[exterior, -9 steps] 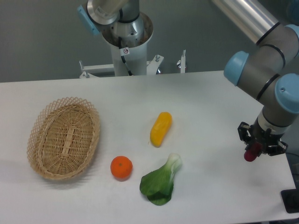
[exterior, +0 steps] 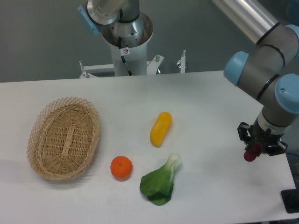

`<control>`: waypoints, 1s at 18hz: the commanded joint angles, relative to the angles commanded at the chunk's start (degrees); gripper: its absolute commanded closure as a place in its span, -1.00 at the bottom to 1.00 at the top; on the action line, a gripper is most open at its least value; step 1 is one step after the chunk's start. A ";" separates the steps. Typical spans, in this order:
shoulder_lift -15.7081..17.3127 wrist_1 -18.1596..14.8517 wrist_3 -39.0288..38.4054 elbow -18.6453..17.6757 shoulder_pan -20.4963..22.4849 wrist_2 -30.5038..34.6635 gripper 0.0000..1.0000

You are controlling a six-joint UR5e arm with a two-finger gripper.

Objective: Place the sweet potato on the table

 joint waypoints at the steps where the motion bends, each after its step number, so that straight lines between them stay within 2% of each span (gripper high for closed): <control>1: 0.00 0.00 0.26 0.00 0.00 -0.09 0.69; 4: 0.44 0.00 0.00 -0.96 0.09 -0.53 0.68; 7: 1.93 0.96 0.61 -3.77 0.00 -0.53 0.68; 13: 8.78 7.90 0.70 -16.24 -1.14 -0.44 0.68; 18: 13.70 8.09 0.70 -22.31 -4.21 -0.09 0.68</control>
